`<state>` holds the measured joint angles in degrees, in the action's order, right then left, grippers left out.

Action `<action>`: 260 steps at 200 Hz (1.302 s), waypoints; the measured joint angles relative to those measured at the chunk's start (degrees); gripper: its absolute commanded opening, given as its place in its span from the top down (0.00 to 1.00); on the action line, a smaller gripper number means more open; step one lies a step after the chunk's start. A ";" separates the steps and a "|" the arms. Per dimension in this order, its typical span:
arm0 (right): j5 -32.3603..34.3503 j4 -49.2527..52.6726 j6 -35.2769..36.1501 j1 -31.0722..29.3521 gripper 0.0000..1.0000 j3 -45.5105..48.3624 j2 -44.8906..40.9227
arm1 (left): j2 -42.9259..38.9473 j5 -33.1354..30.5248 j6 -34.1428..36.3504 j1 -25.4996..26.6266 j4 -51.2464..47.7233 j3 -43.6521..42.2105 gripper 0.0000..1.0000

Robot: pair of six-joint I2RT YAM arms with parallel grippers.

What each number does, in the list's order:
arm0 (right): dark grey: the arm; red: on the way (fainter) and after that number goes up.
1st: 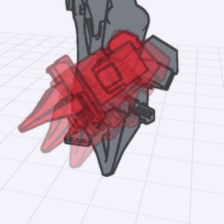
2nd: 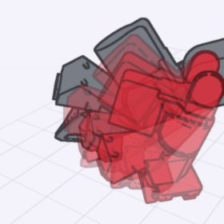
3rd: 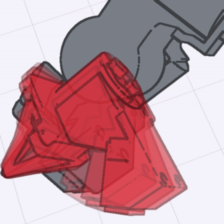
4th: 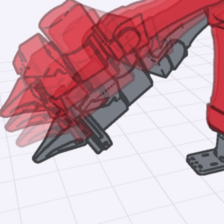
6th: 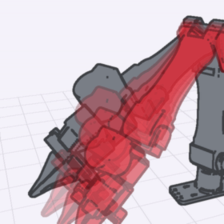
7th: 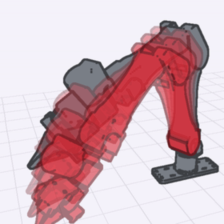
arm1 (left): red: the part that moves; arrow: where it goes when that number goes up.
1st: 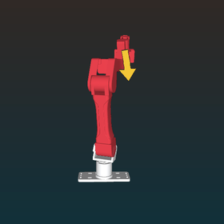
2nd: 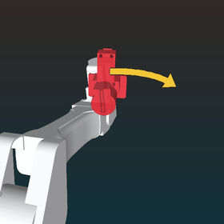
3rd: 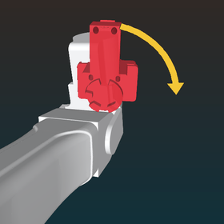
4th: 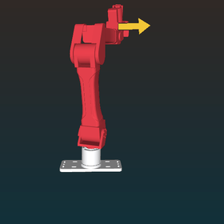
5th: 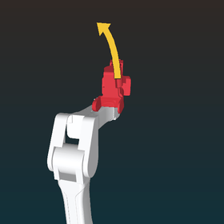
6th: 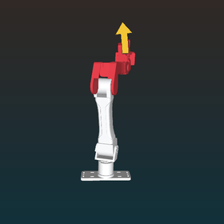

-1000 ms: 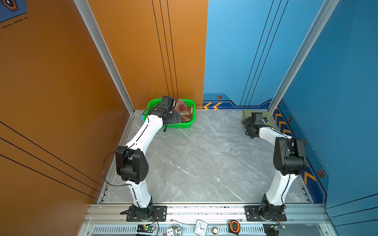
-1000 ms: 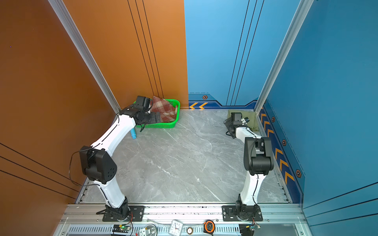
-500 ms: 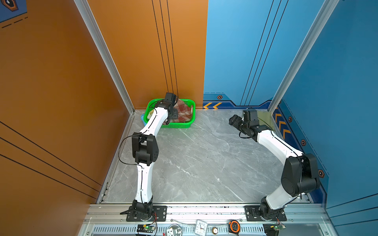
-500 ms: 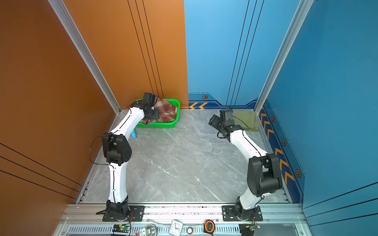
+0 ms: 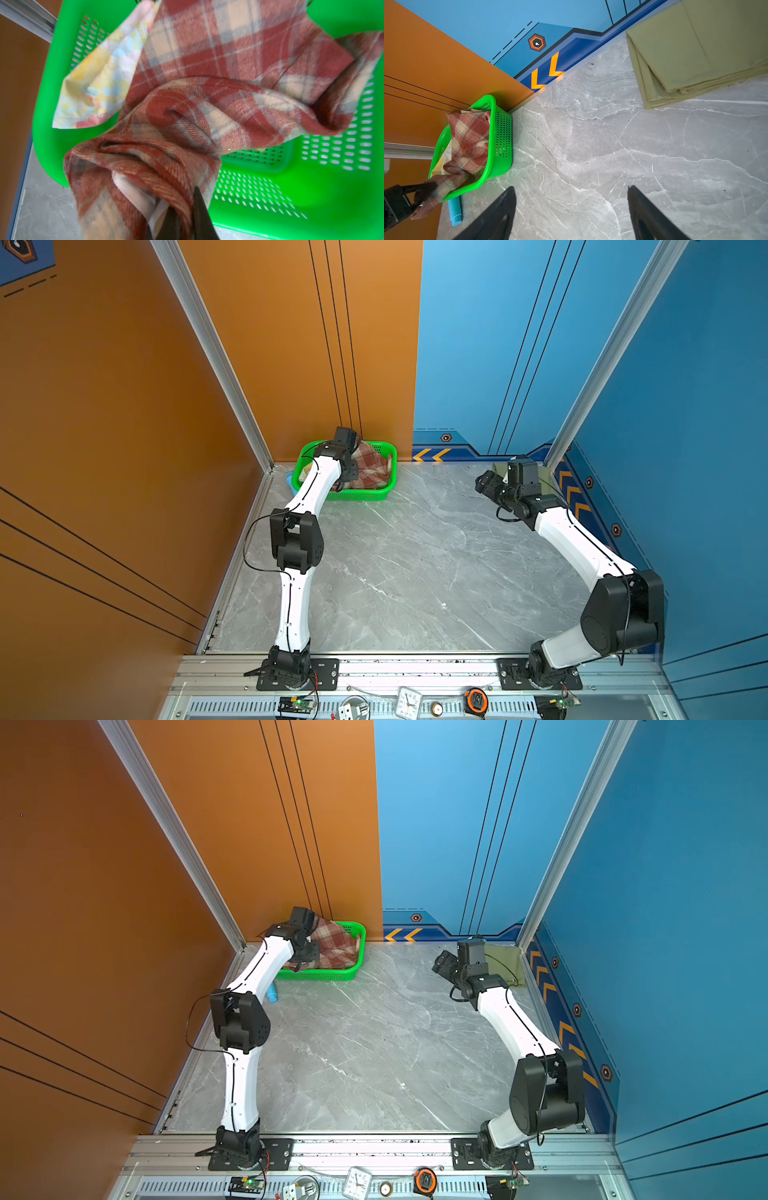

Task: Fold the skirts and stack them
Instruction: 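Reach into the green basket and grasp the red plaid skirt with the left gripper, then lift the plaid skirt out of the basket and lay it on the table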

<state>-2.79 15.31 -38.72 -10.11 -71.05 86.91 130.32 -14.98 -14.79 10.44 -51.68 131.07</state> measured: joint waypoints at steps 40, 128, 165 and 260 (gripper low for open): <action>1.05 0.74 0.00 0.00 0.17 0.42 -1.99 | 0.00 1.05 0.33 -1.07 -0.11 9.01 0.95; 2.84 1.22 -0.04 -0.46 0.18 0.68 -2.05 | -4.13 9.33 1.22 -1.44 1.79 21.75 0.97; 3.06 1.22 -0.04 -0.83 0.18 0.68 -2.05 | -11.45 14.19 0.15 0.04 5.66 20.00 0.96; 5.05 1.95 -0.02 -1.20 0.18 6.10 -11.23 | -29.14 18.27 2.78 14.64 14.01 13.77 0.92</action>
<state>2.26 17.26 -38.74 -11.31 -64.95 75.68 101.19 3.29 -12.01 25.08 -37.67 144.84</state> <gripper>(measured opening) 0.817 0.105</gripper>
